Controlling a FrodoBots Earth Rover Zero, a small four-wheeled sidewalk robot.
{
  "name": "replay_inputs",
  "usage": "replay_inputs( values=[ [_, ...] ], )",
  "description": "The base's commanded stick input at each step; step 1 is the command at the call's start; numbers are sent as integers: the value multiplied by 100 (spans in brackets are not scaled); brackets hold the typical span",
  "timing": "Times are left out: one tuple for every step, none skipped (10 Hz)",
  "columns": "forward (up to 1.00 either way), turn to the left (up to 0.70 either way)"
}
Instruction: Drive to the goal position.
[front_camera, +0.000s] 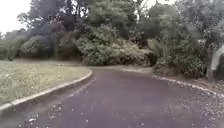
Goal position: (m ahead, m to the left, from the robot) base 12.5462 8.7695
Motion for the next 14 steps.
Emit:
replay_inputs(
  values=[
    [69,0],
    [69,0],
    [69,0],
    [69,0],
    [69,0],
    [69,0],
    [69,0],
    [69,0],
    [69,0],
    [69,0],
    [69,0],
    [69,0],
    [69,0],
    [68,0]
  ],
)
